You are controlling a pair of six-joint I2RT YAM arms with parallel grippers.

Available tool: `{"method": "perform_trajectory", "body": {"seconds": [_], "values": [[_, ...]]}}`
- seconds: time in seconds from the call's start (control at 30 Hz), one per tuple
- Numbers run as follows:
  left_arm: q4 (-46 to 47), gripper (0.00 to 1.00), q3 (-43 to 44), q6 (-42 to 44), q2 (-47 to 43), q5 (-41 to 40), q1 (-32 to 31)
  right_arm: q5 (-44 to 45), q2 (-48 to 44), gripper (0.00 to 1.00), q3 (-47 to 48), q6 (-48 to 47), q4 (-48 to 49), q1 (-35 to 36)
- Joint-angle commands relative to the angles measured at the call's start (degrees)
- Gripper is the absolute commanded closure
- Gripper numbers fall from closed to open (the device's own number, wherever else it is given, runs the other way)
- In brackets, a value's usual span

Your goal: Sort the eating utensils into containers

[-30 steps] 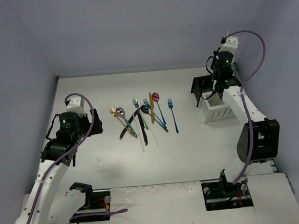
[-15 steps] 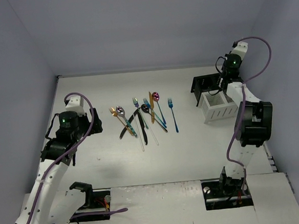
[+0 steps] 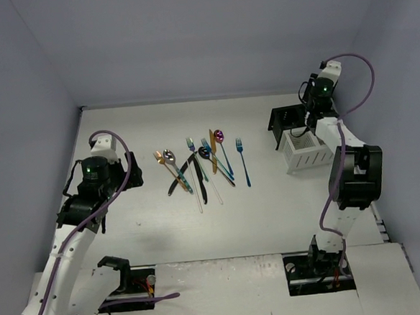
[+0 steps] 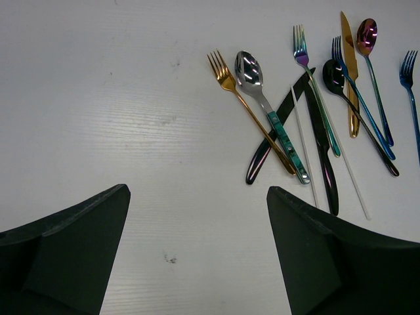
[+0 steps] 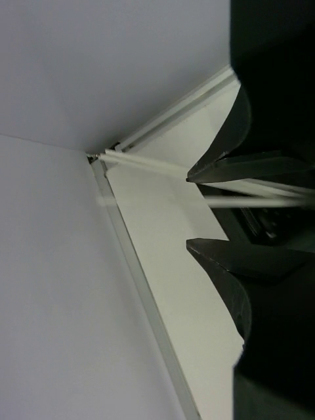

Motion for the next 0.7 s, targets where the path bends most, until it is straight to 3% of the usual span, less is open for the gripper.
{"method": "perform_trajectory", "body": {"seconds": [0.0, 0.13, 0.3, 0.5, 0.67], "values": [[3.35, 0.17, 0.39, -0.77, -1.16, 0.80, 0.43, 1.02, -12.63, 0.63, 1.99, 0.28, -4.75, 7.83], [3.25, 0.17, 0.37, -0.84, -1.58, 0.80, 0.36, -2.55, -17.30, 0.57, 3.46, 4.30, -18.78, 15.20], [3.20, 0.17, 0.37, -0.93, -1.06, 2.64, 0.43, -6.10, -18.12, 0.57, 1.88, 6.88, -29.63, 24.89], [3.18, 0.17, 0.48, -0.86, -0.79, 2.91, 0.43, -10.31, -13.31, 0.56, 1.16, 6.36, -39.14, 36.87], [3.00, 0.17, 0.39, -0.73, -0.77, 2.30, 0.43, -13.89, -6.95, 0.56, 3.41, 7.17, -45.20, 41.71]]}}
